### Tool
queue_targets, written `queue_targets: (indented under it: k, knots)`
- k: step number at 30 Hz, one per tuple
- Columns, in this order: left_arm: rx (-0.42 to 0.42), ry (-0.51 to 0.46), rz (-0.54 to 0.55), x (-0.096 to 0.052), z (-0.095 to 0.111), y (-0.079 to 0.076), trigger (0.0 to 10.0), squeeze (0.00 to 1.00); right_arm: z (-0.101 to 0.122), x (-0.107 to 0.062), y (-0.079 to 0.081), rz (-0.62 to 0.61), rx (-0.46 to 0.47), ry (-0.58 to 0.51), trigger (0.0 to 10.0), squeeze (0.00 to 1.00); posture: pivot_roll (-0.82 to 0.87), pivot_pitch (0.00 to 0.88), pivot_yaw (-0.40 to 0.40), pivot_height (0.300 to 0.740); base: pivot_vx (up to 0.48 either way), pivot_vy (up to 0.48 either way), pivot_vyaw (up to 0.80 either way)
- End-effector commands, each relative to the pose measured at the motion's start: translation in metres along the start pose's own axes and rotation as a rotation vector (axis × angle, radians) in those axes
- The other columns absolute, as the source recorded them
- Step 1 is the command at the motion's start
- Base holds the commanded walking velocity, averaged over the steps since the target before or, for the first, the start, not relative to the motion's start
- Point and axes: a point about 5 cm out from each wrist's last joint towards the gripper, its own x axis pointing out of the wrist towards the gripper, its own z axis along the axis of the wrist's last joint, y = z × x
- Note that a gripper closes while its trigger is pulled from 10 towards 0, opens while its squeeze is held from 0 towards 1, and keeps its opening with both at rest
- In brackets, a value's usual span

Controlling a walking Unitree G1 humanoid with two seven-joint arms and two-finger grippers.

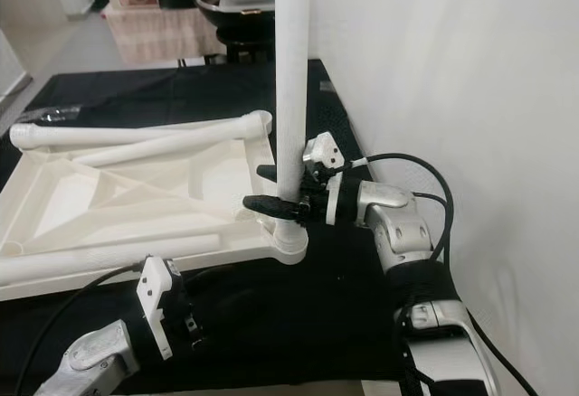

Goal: Building children table

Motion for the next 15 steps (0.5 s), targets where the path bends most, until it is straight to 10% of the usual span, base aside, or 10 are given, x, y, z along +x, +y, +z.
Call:
queue_targets:
  k: [1,7,12,13,15]
  knots:
    - [-0.002,0.009,0.004,-0.002,-0.002,-0.001,10.0,0.0,-0.005,-0.001,0.004,0.033,0.001,0.01,0.0,0.0,-0.07,0.09,0.017,0.74,0.0,0.0,0.0]
    - [-0.004,0.008,0.002,-0.002,-0.002,-0.002,10.0,0.0,-0.008,-0.013,0.006,-0.029,-0.033,0.028,0.0,0.0,-0.07,0.102,0.015,0.74,0.0,0.0,0.0]
    - [-0.007,0.005,0.003,-0.004,0.0,-0.001,10.0,0.0,-0.052,0.001,0.039,-0.47,0.09,0.086,0.0,0.0,-0.09,0.12,0.01,0.74,0.0,0.0,0.0]
    - [-0.007,0.004,0.003,-0.006,0.001,0.0,10.0,0.0,-0.07,0.009,0.055,-0.743,0.157,0.111,0.0,0.0,-0.09,0.128,0.017,0.74,0.0,0.0,0.0]
    - [-0.007,0.004,0.003,-0.006,0.001,0.0,10.0,0.0,-0.07,0.009,0.055,-0.743,0.157,0.111,0.0,0.0,-0.09,0.128,0.017,0.74,0.0,0.0,0.0]
